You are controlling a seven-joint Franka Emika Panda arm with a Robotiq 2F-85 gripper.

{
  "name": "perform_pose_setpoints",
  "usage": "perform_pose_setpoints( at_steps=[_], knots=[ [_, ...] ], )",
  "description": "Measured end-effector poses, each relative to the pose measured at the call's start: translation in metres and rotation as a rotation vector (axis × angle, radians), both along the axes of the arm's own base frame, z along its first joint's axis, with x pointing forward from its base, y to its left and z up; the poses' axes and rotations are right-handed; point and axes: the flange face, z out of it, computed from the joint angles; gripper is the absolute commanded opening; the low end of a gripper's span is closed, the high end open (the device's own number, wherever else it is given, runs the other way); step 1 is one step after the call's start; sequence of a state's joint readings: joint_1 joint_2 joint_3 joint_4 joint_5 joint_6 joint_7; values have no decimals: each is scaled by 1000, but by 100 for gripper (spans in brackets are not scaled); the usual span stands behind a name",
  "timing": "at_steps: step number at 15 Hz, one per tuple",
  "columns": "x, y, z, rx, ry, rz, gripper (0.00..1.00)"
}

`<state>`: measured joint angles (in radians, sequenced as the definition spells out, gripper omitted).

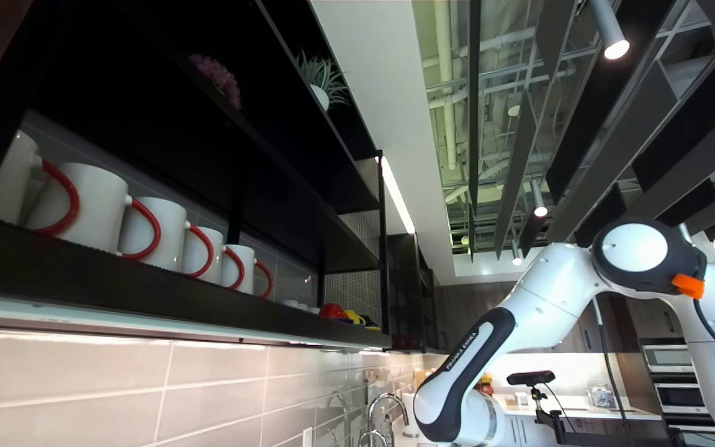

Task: Put the cup on the countertop

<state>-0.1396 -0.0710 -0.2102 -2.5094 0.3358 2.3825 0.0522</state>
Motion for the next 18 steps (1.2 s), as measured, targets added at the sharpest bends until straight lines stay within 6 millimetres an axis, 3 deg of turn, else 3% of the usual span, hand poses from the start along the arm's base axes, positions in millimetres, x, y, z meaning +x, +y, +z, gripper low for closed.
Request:
perform_pose_setpoints(
  at_steps=[10,15,18],
  knots=[
    [-14,36,53,-160,-176,156,100],
    [-20,41,76,-186,-235,170,100],
    [-21,42,78,-187,-240,170,100]
  ],
)
